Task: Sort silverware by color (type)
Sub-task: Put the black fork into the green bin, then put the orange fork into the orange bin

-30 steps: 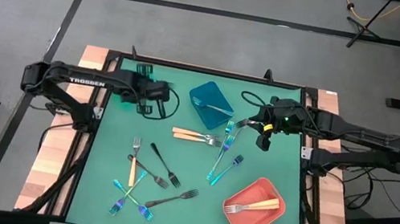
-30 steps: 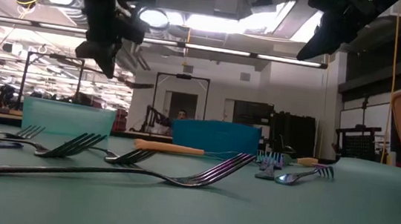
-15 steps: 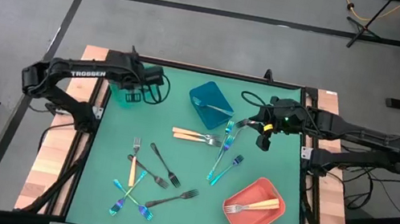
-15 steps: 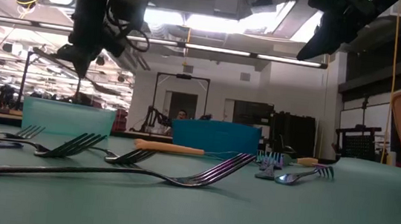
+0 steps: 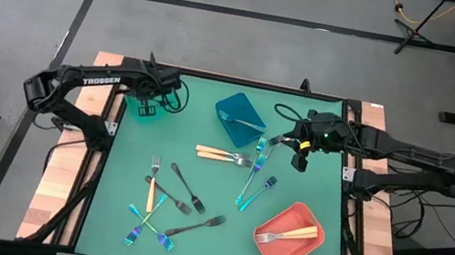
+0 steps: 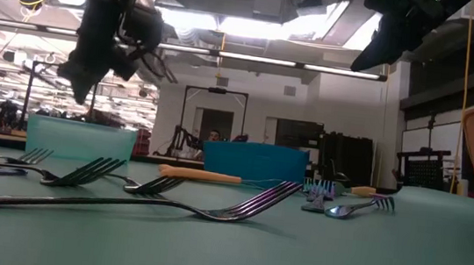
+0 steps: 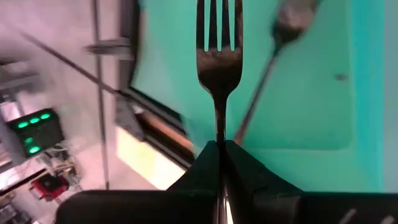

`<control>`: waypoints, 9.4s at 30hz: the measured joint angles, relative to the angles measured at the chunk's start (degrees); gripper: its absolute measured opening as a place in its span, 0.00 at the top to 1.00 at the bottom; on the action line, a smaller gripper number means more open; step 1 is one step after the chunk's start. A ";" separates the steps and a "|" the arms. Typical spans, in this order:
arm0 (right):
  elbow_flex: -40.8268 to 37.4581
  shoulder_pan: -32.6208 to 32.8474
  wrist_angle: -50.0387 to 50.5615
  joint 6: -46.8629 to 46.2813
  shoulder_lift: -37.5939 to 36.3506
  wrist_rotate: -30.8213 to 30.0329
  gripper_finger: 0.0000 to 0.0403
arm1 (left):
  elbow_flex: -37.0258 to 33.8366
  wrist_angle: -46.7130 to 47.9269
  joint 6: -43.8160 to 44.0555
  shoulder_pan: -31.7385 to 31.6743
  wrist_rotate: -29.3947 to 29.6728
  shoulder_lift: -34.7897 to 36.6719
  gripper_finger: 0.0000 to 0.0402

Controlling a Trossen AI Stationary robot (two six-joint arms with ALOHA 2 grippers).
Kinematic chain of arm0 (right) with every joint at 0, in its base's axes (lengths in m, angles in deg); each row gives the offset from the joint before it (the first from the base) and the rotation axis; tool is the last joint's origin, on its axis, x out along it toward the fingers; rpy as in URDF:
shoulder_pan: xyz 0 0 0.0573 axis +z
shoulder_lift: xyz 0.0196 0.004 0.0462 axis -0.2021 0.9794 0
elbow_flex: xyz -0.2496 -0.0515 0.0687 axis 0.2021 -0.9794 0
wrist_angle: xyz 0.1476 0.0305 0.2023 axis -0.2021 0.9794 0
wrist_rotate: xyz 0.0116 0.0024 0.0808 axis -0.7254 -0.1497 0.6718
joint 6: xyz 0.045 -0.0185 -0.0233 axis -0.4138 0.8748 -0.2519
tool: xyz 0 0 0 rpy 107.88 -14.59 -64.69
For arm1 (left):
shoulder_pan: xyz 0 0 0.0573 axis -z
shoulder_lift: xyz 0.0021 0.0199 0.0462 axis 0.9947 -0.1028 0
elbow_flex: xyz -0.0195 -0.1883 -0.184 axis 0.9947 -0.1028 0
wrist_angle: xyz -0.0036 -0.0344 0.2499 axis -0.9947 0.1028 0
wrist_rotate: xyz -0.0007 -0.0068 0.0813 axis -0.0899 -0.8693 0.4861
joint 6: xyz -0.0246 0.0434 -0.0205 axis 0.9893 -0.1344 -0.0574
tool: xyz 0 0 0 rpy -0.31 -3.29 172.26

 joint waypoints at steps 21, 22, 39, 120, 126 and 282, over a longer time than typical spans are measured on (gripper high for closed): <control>0.00 0.00 0.00 0.00 0.00 0.00 0.79 | -9.55 -11.44 -14.18 -0.52 -0.19 -0.02 0.97; 0.00 0.00 0.00 0.00 0.02 0.00 0.79 | -9.73 -11.65 -14.16 -0.52 -0.18 -0.01 0.95; 0.00 0.00 0.02 0.00 0.00 0.00 0.79 | -9.85 -13.39 -13.84 -0.52 -0.11 -0.02 0.84; 0.00 -26.56 4.62 43.71 23.42 18.54 0.79 | 0.45 -36.23 13.46 31.20 -13.28 5.88 0.90; 0.00 -26.67 4.50 43.92 26.62 18.51 0.79 | 0.45 -36.21 13.46 31.20 -13.27 5.88 0.90; 26.21 11.51 47.04 33.87 33.07 -2.65 0.97 | 0.42 -36.23 13.45 31.20 -13.25 5.86 0.90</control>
